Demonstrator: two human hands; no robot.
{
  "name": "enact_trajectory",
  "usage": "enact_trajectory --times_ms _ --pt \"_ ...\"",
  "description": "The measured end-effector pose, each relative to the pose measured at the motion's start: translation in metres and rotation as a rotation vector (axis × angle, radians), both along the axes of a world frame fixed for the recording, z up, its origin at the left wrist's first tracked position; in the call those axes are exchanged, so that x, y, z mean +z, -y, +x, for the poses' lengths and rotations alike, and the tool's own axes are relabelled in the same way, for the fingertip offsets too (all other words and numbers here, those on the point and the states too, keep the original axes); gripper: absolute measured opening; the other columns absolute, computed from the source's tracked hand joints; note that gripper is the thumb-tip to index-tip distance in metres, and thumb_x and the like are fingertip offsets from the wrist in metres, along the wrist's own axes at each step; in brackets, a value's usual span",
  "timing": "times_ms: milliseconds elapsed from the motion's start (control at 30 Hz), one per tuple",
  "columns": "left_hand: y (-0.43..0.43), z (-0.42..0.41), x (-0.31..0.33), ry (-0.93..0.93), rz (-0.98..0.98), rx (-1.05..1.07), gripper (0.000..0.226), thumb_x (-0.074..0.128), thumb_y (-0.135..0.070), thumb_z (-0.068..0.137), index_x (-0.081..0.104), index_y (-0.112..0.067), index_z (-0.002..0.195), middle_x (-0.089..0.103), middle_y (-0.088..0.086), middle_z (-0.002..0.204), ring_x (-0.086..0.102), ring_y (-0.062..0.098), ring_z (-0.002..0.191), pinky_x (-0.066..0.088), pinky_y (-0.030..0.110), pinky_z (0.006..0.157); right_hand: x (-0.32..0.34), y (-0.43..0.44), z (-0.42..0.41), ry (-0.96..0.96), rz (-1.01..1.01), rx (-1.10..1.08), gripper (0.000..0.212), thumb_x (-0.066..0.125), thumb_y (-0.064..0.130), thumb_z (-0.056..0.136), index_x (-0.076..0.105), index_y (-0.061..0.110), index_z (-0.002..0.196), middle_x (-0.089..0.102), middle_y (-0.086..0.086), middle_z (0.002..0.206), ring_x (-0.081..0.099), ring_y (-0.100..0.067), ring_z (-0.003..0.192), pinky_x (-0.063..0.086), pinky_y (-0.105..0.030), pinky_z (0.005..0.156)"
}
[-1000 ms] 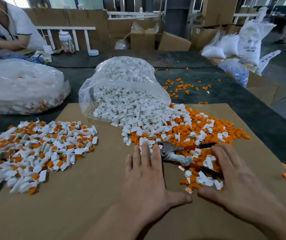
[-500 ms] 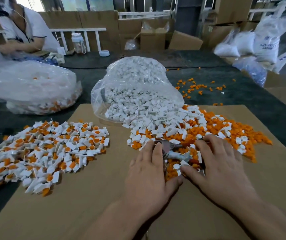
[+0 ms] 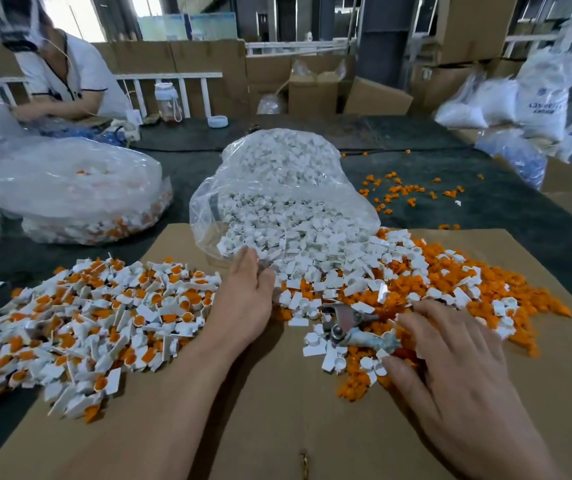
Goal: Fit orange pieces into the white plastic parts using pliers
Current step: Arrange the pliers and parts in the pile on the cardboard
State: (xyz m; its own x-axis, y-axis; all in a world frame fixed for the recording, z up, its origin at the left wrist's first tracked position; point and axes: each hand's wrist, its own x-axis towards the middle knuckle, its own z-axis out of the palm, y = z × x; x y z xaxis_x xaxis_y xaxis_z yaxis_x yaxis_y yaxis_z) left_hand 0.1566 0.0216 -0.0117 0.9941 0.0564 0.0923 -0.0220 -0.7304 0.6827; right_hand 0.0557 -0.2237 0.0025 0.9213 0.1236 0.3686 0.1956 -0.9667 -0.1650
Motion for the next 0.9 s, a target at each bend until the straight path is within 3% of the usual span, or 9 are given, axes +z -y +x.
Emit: enact_trajectory --times_ms 100,200,367,633,767,900 --pt "-0.013 0.015 -0.005 0.006 0.176 0.011 0.035 0.039 -0.024 0.107 0.045 -0.003 0.133 0.038 0.016 0.154 0.037 0.028 0.138 0.024 0.028 0.108 -0.003 0.006 0.003 0.008 0.01 -0.02 0.058 0.034 0.055 0.088 0.065 0.013 0.114 0.058 -0.008 0.12 0.056 -0.034 0.109 0.041 -0.056 0.094" --pt "-0.028 0.017 -0.011 0.018 0.31 0.061 0.048 0.038 -0.029 0.106 0.037 -0.003 0.146 0.024 0.015 0.164 0.028 0.031 0.147 0.022 0.036 0.119 -0.005 0.007 0.004 0.012 0.021 -0.015 0.056 0.035 0.055 0.088 0.064 0.014 0.115 0.058 -0.007 0.118 0.057 -0.033 0.106 0.043 -0.054 0.091" --pt "-0.046 0.015 -0.013 0.012 0.307 0.18 0.065 0.039 -0.031 0.105 0.016 0.003 0.156 0.01 0.019 0.166 0.005 0.026 0.154 0.006 0.035 0.124 -0.005 0.006 0.007 0.027 0.026 -0.017 0.055 0.036 0.054 0.088 0.064 0.014 0.113 0.059 -0.006 0.115 0.058 -0.032 0.103 0.044 -0.053 0.086" --pt "-0.093 0.019 -0.013 -0.08 0.42 0.364 0.066 0.043 -0.028 0.103 0.021 0.007 0.154 0.014 0.025 0.164 0.009 0.033 0.153 0.011 0.041 0.125 -0.004 0.005 0.008 -0.02 0.012 -0.066 0.061 0.036 0.056 0.084 0.066 0.01 0.112 0.061 -0.011 0.114 0.059 -0.036 0.104 0.046 -0.056 0.085" --pt "-0.108 0.019 -0.012 -0.139 0.47 0.443 0.062 0.043 -0.031 0.103 0.03 0.007 0.149 0.023 0.025 0.16 0.019 0.037 0.15 0.021 0.047 0.122 -0.003 0.006 0.011 -0.031 0.002 -0.074 0.063 0.036 0.058 0.083 0.067 0.013 0.111 0.062 -0.009 0.115 0.06 -0.036 0.104 0.046 -0.054 0.083" --pt "-0.103 0.024 -0.012 -0.012 0.597 0.36 0.054 0.038 -0.027 0.103 0.036 0.003 0.148 0.028 0.022 0.16 0.025 0.034 0.148 0.026 0.047 0.12 -0.004 0.007 0.016 0.029 -0.011 -0.046 0.061 0.038 0.057 0.083 0.069 0.011 0.107 0.064 -0.01 0.11 0.063 -0.037 0.098 0.048 -0.054 0.08"
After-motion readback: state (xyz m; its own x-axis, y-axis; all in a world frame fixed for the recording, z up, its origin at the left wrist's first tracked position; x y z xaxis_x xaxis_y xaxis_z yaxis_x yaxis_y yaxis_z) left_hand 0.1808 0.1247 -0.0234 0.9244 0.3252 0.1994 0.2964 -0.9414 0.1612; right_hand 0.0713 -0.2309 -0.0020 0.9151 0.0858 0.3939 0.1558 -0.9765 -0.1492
